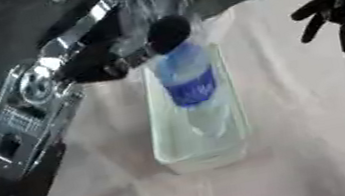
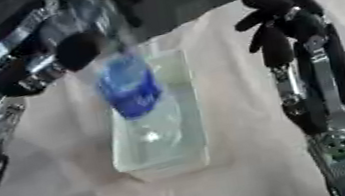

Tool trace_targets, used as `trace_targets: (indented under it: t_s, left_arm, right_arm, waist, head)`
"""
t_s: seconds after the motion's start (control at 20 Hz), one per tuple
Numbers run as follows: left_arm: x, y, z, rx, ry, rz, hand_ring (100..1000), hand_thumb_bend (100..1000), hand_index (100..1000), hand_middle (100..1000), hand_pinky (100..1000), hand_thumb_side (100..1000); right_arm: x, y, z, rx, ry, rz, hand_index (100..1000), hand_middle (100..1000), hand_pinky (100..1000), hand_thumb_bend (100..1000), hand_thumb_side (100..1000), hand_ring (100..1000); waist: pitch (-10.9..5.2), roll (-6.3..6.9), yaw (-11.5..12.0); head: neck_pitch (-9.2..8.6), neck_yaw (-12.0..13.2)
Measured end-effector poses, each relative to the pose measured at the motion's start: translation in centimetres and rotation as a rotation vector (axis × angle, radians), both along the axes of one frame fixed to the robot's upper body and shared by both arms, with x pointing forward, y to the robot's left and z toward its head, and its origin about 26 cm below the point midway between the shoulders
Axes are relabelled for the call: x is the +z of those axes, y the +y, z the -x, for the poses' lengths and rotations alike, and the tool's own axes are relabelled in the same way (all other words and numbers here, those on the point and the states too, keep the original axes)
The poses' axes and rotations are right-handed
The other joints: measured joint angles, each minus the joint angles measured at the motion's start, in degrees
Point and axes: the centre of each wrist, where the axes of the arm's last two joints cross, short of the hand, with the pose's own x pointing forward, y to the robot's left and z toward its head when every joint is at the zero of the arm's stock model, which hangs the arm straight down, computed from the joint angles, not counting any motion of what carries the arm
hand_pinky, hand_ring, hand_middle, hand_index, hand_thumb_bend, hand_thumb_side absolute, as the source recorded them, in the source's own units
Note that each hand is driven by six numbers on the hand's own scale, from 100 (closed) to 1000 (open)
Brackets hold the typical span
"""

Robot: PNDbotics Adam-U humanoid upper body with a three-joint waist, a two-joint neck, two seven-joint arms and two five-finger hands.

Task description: Pick up objects on the table and place them in the box.

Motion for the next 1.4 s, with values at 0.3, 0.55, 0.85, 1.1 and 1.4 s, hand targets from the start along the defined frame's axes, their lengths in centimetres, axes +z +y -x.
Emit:
trace_targets:
  t_s: [0.3, 0.55, 0.85, 1.1, 1.4]
  left_arm:
    - [0.0, 0.0, 0.0, 0.028, -0.035, 0.012, 915, 624, 1000, 1000, 797, 771]
    - [0.1, 0.0, 0.2, 0.06, -0.07, 0.012, 899, 642, 1000, 1000, 783, 772]
    - [0.7, 0.7, 1.1, 0.094, -0.135, 0.103, 853, 308, 1000, 1000, 735, 813]
    - [0.5, 2.2, 4.1, 0.148, -0.33, 0.281, 882, 287, 1000, 1000, 799, 788]
    - [-1.7, 3.2, 5.8, 0.177, -0.488, 0.427, 886, 292, 1000, 1000, 812, 799]
  right_arm:
    - [0.0, 0.0, 0.0, 0.0, 0.0, 0.0, 824, 802, 360, 188, 970, 583]
    - [0.0, 0.0, 0.0, 0.001, 0.001, -0.002, 824, 802, 360, 190, 976, 583]
    - [0.0, 0.0, 0.0, 0.001, 0.001, -0.003, 823, 802, 362, 188, 986, 584]
    - [0.0, 0.0, 0.0, 0.001, -0.005, -0.006, 826, 803, 364, 185, 994, 588]
    - [0.3, -0.2, -0.1, -0.015, -0.022, -0.021, 844, 802, 372, 188, 994, 598]
  waist:
    - [0.0, -0.22, 0.69]
    - [0.0, -0.81, 1.27]
    - [0.0, -1.8, 1.86]
    - [0.01, -2.68, 2.69]
    - [0.3, -4.03, 4.53]
  head:
    - [0.0, 0.0]
    - [0.02, 0.0]
    - [0.06, 0.0]
    - [0.06, -0.07]
    - [0.49, -0.76]
